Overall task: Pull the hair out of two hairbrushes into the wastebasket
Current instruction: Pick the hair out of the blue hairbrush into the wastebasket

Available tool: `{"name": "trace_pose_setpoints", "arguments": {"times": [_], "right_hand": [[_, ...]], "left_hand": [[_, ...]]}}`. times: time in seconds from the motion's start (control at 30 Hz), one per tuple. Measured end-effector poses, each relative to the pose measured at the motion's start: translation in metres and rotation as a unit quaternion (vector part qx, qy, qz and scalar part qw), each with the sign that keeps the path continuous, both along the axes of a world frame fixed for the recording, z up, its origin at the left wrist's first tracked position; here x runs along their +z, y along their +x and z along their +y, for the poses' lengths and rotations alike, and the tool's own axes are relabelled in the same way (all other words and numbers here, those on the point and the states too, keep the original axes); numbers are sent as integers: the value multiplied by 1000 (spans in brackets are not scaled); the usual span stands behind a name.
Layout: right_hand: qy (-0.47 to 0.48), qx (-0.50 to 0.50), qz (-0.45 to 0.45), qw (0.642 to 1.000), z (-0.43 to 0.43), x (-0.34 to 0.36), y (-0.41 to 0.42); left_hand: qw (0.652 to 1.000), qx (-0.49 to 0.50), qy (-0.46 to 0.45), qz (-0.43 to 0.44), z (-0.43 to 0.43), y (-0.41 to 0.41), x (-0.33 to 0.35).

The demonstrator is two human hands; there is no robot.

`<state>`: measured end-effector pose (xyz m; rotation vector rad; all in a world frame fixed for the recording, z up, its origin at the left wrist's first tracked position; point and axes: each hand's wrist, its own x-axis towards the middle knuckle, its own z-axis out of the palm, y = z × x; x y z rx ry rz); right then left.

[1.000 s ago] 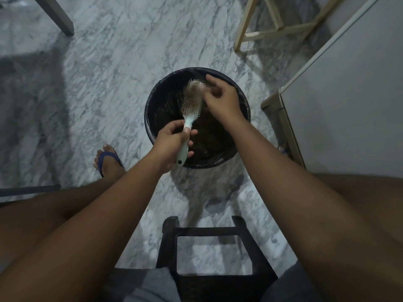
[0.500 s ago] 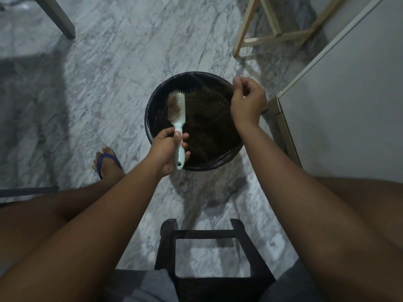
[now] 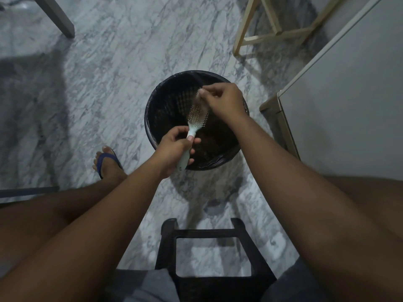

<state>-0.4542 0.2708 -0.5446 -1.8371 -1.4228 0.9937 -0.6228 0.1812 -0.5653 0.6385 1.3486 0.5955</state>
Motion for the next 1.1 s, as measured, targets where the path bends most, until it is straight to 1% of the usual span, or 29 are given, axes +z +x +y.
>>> {"name": "trace_pose_setpoints", "arguments": {"times": [0.07, 0.13, 0.2, 0.27, 0.4, 0.43, 0.47, 0.5, 0.53, 0.57, 0.6, 0.63, 0.67, 0.7, 0.77, 0.83, 0.87, 0.9, 0.93, 1.03, 1.1], "right_hand": [[27, -5, -44, 999, 3, 0, 2], [46, -17, -54, 997, 2, -1, 3], [70, -46, -35, 996, 3, -2, 3], [109, -101, -12, 989, 6, 3, 4], [182, -196, 92, 959, 16, 20, 14], [190, -208, 99, 954, 17, 20, 17], [190, -211, 87, 955, 16, 20, 20], [175, -200, 56, 962, 15, 14, 25], [128, -162, 2, 978, 11, 9, 29], [46, -101, -72, 991, 6, 0, 32], [-49, -30, -134, 989, 0, -9, 33], [-125, 20, -169, 977, -5, -17, 33], [-163, 39, -161, 973, -9, -21, 31], [-165, 35, -111, 979, -13, -23, 28], [-119, 1, 42, 992, -18, -22, 19], [-115, 1, 171, 979, -21, -19, 10], [-121, 10, 211, 970, -21, -17, 6], [-118, 15, 226, 967, -21, -17, 2], [-109, 14, 221, 969, -21, -17, 0], [-85, -21, 163, 983, -19, -15, 0], [-76, -26, 125, 989, -18, -9, 3]], "left_hand": [[1000, -7, -4, -12, -1, 1, 1], [999, -9, -12, -32, -1, 2, 1], [999, -4, -24, -46, 1, 5, 2], [997, 26, -48, -59, 3, 6, 2], [994, 66, -68, -49, 0, 1, 0], [994, 73, -68, -48, -1, 0, -1], [994, 79, -65, -47, 0, -2, -1], [994, 83, -60, -46, 1, -4, -1], [994, 83, -56, -45, 2, -5, -1], [995, 80, -52, -43, 3, -7, 0], [995, 74, -46, -42, 4, -8, 1], [996, 67, -42, -40, 5, -9, 1], [997, 60, -39, -36, 6, -10, 1], [997, 54, -37, -34, 6, -9, 1], [998, 40, -34, -30, 5, -8, 1], [999, 26, -35, -27, 4, -7, 2], [999, 21, -37, -27, 4, -6, 2], [999, 18, -38, -27, 4, -6, 3], [999, 16, -37, -28, 4, -6, 3], [999, 11, -32, -25, 3, -5, 4], [999, 15, -34, -26, 3, -5, 3]]}}
